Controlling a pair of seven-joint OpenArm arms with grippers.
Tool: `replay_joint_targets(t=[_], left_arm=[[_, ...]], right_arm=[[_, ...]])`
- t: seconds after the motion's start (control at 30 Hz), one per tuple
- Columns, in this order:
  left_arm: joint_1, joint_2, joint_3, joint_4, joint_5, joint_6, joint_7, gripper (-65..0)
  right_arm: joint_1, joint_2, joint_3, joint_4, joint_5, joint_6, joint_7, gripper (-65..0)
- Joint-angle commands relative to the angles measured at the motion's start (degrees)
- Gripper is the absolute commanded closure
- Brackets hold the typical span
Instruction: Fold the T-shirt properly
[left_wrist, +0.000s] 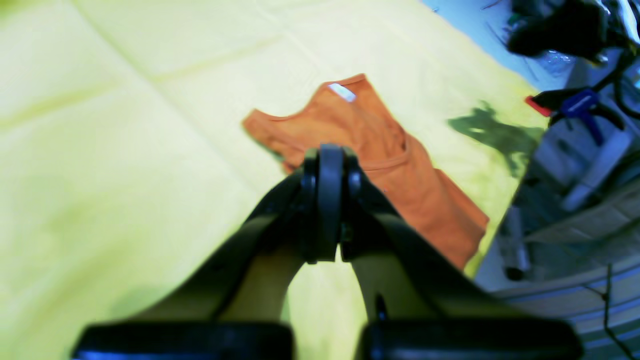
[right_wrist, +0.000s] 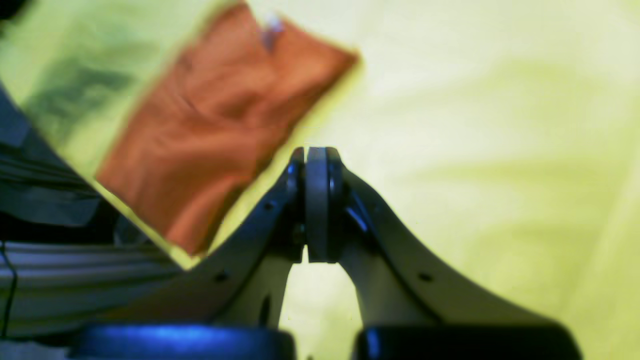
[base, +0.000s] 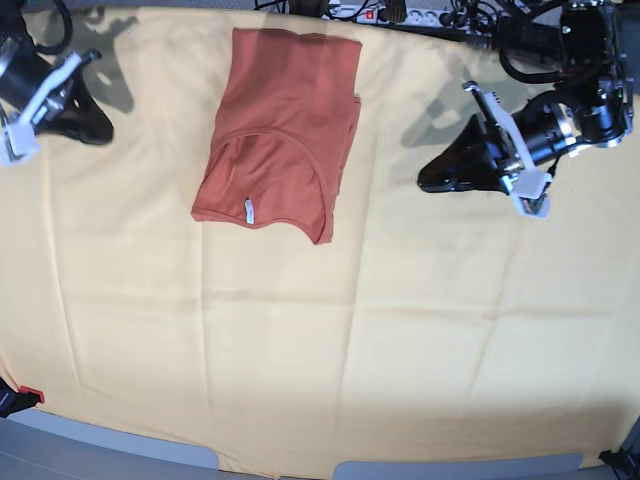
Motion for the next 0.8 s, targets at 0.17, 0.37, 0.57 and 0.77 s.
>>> replay_joint_targets(t=[0.17, 0.37, 0.57, 0.77], left_arm=[[8.9, -2.5, -7.8, 6.8, -2.1, -0.5, 0.7, 0.0], [19.8, -3.0, -16.0, 9.9, -8.3, -0.5, 7.0, 0.0], [29.2, -2.9, -22.3, 10.5, -13.9, -0.5, 11.2, 0.0], [37.4, -2.9, -23.8, 10.6, -17.5, -0.5, 15.6, 0.0]], right_arm=[[-9.4, -0.3, 8.7, 1.0, 1.8, 0.1, 0.3, 0.0], [-18.1, -2.6, 14.7, 1.0, 1.8, 0.1, -1.4, 0.0], [-26.1, -3.2, 17.2, 1.0, 1.8, 0.1, -1.4, 0.0], [-34.3, -3.5, 17.3, 0.9, 1.8, -0.3, -1.4, 0.0]])
